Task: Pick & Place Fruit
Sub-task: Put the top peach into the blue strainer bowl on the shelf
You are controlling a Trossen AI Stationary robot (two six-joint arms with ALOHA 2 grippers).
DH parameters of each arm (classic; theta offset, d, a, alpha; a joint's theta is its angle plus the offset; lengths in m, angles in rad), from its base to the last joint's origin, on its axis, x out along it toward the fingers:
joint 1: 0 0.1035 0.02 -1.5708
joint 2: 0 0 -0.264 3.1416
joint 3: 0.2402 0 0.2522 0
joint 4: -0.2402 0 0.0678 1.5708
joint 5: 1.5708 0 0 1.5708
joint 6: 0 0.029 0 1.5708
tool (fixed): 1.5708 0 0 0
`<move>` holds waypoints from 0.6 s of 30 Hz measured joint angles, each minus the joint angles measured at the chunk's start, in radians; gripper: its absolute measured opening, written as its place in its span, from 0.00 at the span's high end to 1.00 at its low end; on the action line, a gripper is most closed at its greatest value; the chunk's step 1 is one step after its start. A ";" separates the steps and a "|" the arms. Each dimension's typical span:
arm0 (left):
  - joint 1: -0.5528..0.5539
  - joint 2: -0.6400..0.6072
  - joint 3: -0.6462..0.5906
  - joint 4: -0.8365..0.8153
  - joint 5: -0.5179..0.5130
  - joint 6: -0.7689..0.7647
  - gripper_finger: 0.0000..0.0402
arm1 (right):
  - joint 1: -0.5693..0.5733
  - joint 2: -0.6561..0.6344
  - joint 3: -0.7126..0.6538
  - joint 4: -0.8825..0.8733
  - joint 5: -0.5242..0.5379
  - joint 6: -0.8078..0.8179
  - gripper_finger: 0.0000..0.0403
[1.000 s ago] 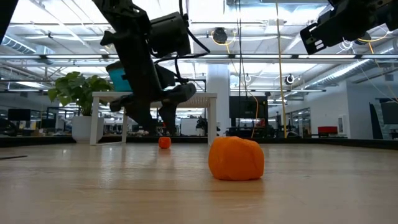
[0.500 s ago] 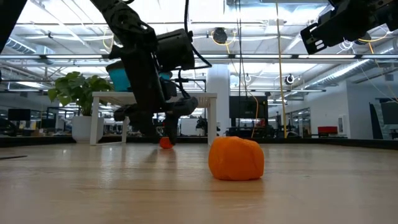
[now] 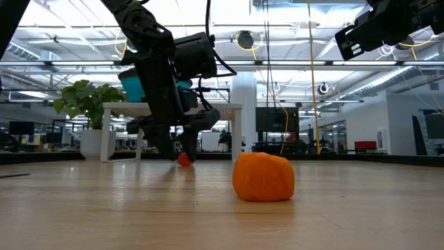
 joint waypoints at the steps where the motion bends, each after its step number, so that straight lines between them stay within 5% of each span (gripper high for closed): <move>1: 0.000 0.001 0.000 0.000 0.000 0.005 0.47 | 0.000 0.000 0.000 0.000 0.000 0.000 1.00; 18: -0.005 0.021 0.001 0.009 0.047 0.025 0.77 | 0.000 0.000 0.000 0.023 0.000 0.007 1.00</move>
